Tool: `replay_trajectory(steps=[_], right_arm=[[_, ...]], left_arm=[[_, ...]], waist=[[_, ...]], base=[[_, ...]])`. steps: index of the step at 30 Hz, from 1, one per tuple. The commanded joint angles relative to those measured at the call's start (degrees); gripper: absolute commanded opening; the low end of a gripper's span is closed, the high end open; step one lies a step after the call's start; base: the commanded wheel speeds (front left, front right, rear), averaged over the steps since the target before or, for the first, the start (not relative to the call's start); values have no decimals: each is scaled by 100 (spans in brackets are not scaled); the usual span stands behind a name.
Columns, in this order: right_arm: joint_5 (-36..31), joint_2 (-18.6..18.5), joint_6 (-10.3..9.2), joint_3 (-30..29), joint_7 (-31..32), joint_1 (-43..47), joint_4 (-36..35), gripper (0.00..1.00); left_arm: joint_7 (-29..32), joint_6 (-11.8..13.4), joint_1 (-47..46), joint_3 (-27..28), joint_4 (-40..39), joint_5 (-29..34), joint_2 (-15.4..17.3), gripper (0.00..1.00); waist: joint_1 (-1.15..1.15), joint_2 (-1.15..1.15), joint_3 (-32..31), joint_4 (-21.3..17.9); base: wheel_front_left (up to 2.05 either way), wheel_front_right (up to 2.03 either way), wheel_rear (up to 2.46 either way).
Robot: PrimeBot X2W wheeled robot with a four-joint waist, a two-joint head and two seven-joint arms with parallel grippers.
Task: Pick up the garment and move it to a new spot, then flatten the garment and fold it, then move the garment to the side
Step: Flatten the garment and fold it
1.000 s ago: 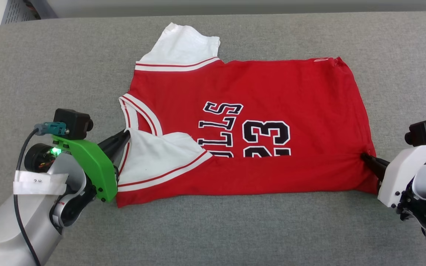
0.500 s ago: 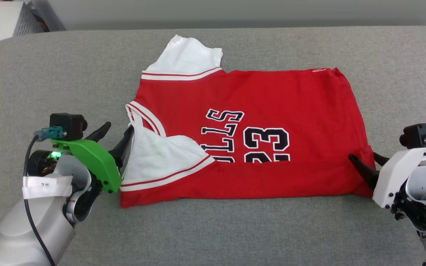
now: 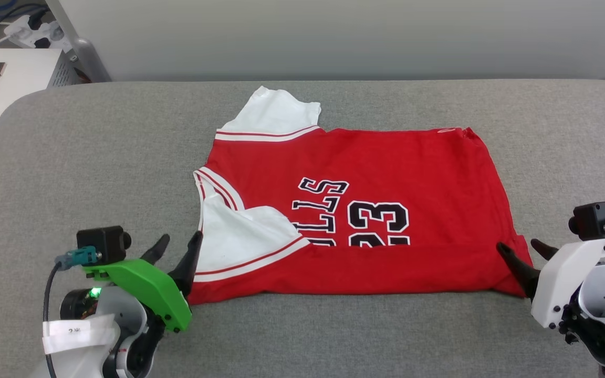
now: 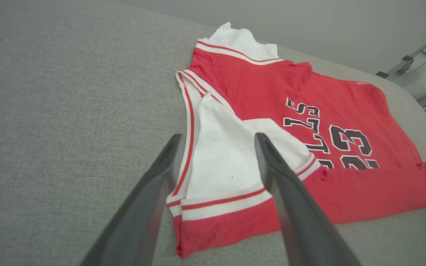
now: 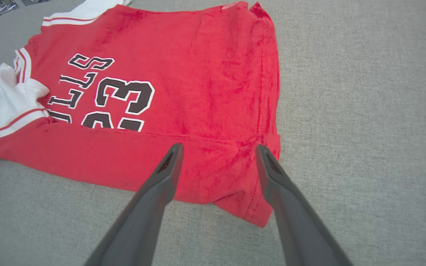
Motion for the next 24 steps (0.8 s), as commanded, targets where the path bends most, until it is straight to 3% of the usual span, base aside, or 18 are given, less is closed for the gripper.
replay_trajectory(steps=[1, 6, 11, 17, 24], right_arm=[[-92, 108, -5, -113, 168, 141, -144, 100], [-332, 486, -5, -499, 860, 521, -769, 100], [-538, 753, -5, -724, 1290, 684, -1248, 100], [-685, 893, -5, -771, 1472, 685, -1530, 100], [-720, 947, -5, -730, 1472, 620, -1624, 100]], left_arm=[[102, 143, 170, -28, -171, -63, 70, 100], [693, 721, 516, -229, -843, 3, 379, 100], [1134, 1143, 587, -352, -1244, 109, 619, 100], [1458, 1404, 436, -516, -1197, 329, 753, 100], [1623, 1467, 235, -592, -912, 406, 725, 100]], waist=[[0, 0, -33, 23], [0, 0, 22, 38], [0, 0, 177, 0], [0, 0, 379, -92], [0, 0, 584, -211]], base=[[0, 0, 0], [0, 0, 0], [0, 0, 0], [0, 0, 0], [0, 0, 0]])
